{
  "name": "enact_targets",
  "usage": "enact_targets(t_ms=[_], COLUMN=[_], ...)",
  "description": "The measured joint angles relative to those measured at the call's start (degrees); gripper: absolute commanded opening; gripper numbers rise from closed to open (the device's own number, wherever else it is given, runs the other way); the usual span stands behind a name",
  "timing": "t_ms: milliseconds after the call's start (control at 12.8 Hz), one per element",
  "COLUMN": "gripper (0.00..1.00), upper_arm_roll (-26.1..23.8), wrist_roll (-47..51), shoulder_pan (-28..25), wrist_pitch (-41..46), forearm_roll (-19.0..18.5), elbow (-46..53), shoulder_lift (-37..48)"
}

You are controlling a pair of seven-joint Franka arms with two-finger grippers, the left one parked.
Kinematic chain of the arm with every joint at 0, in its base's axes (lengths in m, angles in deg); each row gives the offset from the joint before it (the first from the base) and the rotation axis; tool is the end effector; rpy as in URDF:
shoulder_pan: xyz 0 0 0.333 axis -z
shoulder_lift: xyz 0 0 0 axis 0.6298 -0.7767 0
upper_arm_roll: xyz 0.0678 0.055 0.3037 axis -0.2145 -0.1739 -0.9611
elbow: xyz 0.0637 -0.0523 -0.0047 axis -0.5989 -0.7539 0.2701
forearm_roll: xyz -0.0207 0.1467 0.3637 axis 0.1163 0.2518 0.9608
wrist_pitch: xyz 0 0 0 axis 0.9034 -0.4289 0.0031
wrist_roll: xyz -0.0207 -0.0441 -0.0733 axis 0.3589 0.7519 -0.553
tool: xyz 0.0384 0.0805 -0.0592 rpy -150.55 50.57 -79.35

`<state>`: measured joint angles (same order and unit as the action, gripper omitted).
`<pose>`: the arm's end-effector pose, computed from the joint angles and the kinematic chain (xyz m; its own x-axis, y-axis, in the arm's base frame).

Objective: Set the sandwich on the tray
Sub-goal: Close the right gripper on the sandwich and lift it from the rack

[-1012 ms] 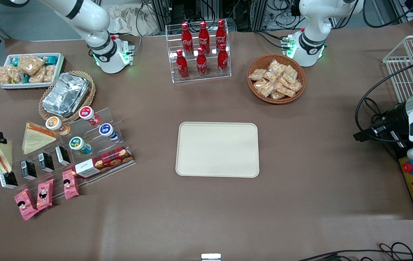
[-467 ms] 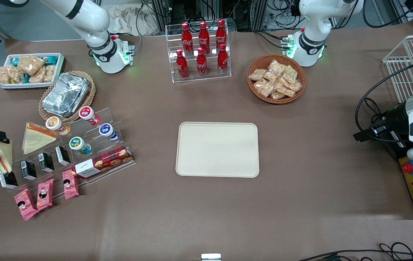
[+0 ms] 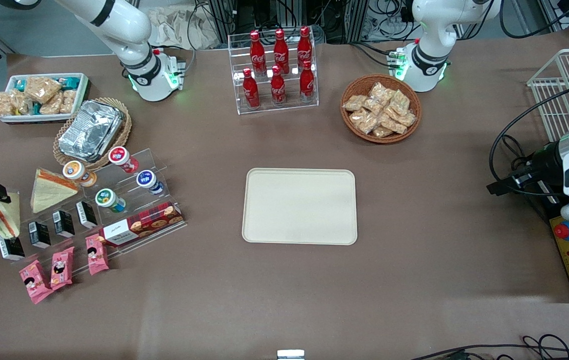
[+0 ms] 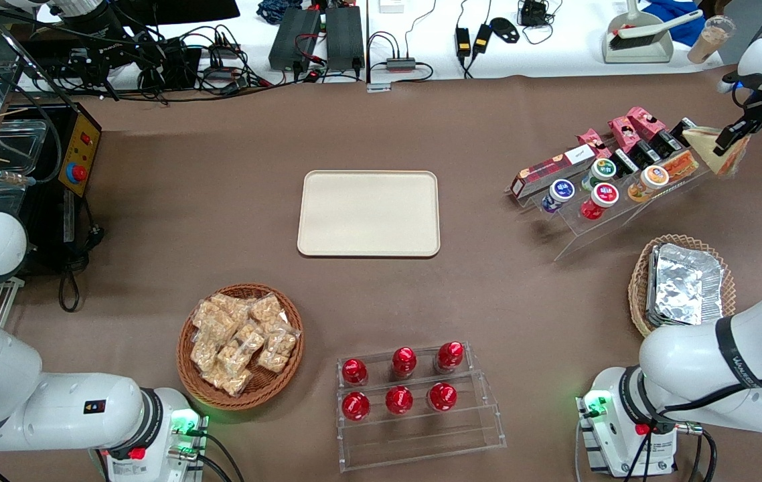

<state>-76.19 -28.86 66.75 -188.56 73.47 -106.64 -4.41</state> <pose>0.5580 -0.3184 0.3680 0.9150 0.3913 -0.0986 0.3925 -0.9197 -0.0076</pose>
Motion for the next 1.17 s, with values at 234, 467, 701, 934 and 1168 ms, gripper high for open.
enact_targets(t_ms=[234,467,701,934,1168], gripper=[0.26,0.26,0.26,0.26,0.26], upper_arm_roll=[-0.1,-0.4,-0.6,-1.5,-1.8], wrist_roll=[0.0,0.0,0.0,0.0,0.1], shoulder_pan=[-0.1,-0.8,-2.0,-3.2,-7.2], wrist_pitch=[0.9,6.5,10.5,13.5,20.1], forearm_roll=[0.0,0.0,0.0,0.2,0.6], elbow=[1.3,7.0,10.0,11.4,15.8], shoulder_lift=[0.1,0.6,1.9,3.3,4.8])
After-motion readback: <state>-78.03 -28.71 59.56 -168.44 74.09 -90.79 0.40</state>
